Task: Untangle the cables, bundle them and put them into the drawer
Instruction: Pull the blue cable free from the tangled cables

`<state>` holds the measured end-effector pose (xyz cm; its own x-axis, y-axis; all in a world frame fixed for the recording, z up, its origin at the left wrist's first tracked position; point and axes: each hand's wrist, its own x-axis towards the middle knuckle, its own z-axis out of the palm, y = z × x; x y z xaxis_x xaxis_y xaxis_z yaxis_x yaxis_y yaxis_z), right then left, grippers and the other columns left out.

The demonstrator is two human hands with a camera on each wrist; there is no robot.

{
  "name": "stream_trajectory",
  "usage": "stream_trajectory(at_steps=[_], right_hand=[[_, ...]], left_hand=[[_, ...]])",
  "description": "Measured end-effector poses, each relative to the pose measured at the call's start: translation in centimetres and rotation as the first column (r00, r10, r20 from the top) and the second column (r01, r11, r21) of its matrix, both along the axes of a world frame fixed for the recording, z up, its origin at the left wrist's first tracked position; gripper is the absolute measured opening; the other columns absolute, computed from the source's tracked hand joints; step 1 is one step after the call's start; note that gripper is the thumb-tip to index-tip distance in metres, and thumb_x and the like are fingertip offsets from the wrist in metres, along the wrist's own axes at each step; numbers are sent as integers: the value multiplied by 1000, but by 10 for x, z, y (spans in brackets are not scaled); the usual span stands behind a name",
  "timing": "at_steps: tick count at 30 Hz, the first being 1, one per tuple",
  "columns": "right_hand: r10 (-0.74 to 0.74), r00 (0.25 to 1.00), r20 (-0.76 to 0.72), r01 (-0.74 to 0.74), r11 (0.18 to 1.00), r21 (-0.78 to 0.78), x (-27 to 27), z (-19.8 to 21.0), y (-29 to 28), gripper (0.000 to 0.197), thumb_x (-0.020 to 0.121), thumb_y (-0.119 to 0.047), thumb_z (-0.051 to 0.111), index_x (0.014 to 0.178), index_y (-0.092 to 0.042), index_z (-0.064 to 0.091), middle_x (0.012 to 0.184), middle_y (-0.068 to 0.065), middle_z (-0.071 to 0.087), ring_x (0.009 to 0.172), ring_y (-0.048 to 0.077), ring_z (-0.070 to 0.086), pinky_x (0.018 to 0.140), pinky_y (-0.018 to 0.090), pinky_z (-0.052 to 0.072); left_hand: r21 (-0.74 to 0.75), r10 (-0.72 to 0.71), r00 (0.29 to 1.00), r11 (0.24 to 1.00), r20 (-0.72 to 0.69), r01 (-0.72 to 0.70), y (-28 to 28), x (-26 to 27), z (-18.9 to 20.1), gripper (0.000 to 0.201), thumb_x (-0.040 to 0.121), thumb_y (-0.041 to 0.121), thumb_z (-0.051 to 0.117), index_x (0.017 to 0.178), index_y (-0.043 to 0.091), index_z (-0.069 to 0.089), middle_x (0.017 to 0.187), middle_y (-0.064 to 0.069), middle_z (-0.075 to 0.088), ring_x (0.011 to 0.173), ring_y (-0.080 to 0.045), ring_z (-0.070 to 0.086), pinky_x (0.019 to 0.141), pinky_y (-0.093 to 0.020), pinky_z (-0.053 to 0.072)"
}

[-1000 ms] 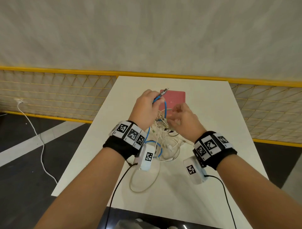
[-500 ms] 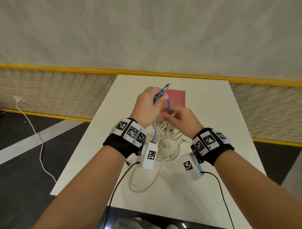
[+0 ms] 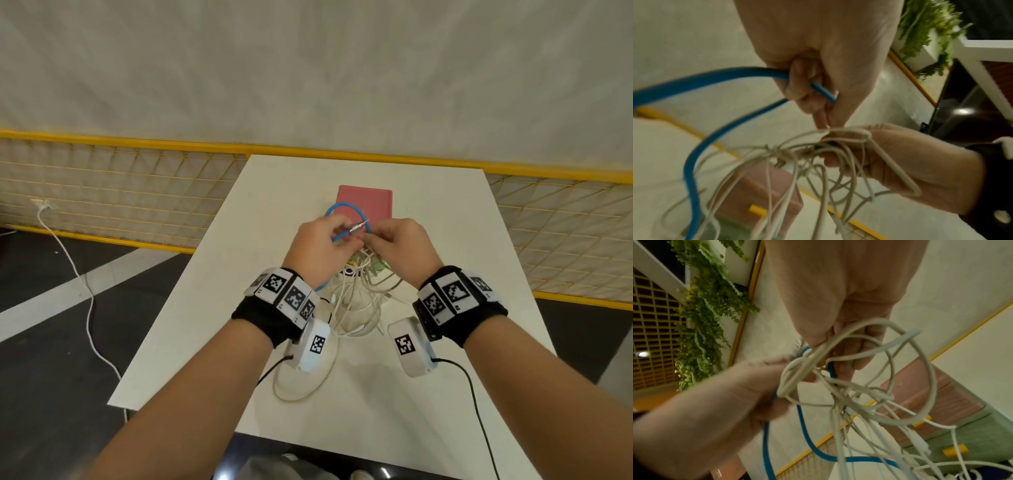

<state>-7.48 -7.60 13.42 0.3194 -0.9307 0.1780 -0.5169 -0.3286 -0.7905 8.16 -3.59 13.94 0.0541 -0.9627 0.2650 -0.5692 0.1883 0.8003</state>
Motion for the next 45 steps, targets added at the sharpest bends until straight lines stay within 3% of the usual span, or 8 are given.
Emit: stream_trajectory(at_steps=[9, 18, 22, 26, 33, 37, 42, 45], right_hand=[[29, 996, 87, -34, 998, 51, -1, -13, 4, 12, 90, -15, 59, 86, -4, 64, 79, 11, 73, 72, 25, 68, 73, 44, 55], [-101, 994, -46, 102, 994, 34, -6, -13, -1, 14, 91, -12, 56, 79, -9, 61, 61, -2, 60, 54, 5, 51, 52, 12, 36], [-106, 994, 34, 105, 994, 34, 0, -8, -1, 12, 92, -10, 54, 85, -3, 61, 68, 7, 65, 56, 11, 54, 59, 24, 44], [-69, 976, 207, 68, 998, 12, 0, 4, 3, 9, 95, -9, 51, 93, -6, 59, 77, 7, 68, 61, 8, 65, 59, 25, 57], [-258, 943, 212, 251, 966, 58, -15, 5, -24, 13, 95, -15, 46, 89, -24, 54, 84, 8, 69, 76, 32, 67, 66, 50, 58], [-151, 974, 168, 145, 988, 49, -19, 17, -22, 19, 92, -14, 54, 83, -30, 59, 82, 7, 69, 77, 30, 67, 71, 51, 57], [85, 975, 205, -73, 995, -62, -2, 35, -1, 16, 90, -5, 58, 91, -18, 66, 80, -3, 64, 74, 14, 61, 74, 24, 51], [65, 931, 359, -8, 987, -157, 0, 56, 2, 16, 90, -8, 60, 92, -22, 67, 91, 5, 67, 82, 21, 64, 77, 29, 53]], left_hand=[[208, -198, 978, 961, 64, 181, -14, 14, -13, 16, 85, 7, 67, 100, 9, 73, 86, -5, 70, 59, 9, 54, 59, -6, 39], [90, -316, 921, 949, 228, 304, -6, 13, -20, 9, 91, 24, 59, 100, 25, 59, 92, 12, 64, 85, -12, 62, 77, -38, 53], [70, -195, 910, 981, 367, 182, -9, 15, -16, 11, 97, 28, 52, 104, 21, 56, 79, 9, 62, 62, -7, 52, 62, -33, 46], [104, -69, 897, 994, 436, 26, -16, 25, -18, 24, 100, 30, 47, 120, 18, 54, 100, -6, 69, 82, -30, 63, 68, -37, 50], [125, -303, 910, 952, 284, 278, -7, 27, -27, 18, 93, 19, 61, 111, 21, 64, 96, 13, 65, 81, -3, 59, 72, -27, 46], [86, -223, 975, 971, -8, 222, -5, 23, -24, 28, 84, 14, 73, 110, 21, 64, 94, 13, 61, 77, 10, 56, 68, -10, 42], [-19, -67, 990, 998, -120, 65, -14, 13, 11, 38, 87, 17, 69, 119, 27, 53, 53, 1, 45, 50, -13, 42, 57, -24, 41], [29, 29, 1000, 999, 11, -29, -23, 18, 23, 18, 90, 32, 65, 89, 14, 67, 63, -6, 66, 62, -23, 60, 65, -34, 49]])
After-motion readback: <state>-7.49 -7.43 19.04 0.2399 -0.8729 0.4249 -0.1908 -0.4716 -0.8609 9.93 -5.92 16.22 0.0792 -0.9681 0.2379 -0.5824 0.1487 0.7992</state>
